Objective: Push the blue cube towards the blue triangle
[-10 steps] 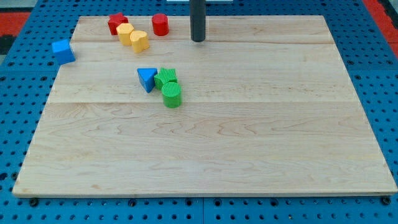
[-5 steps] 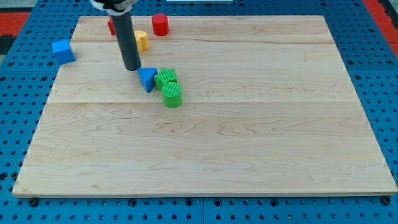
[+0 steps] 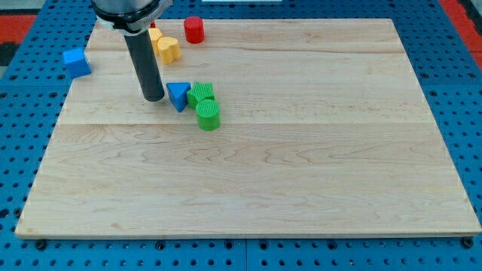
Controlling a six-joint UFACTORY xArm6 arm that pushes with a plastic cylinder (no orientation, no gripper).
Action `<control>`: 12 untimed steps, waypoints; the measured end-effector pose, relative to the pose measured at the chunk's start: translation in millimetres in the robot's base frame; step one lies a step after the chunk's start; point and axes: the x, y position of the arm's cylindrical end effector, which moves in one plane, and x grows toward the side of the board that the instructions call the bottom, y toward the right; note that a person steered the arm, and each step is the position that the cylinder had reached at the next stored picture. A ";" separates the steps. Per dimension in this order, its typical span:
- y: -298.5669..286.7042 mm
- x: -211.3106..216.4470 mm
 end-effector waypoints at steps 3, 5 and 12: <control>-36.8 0.0; -38.8 0.0; -157.0 -115.5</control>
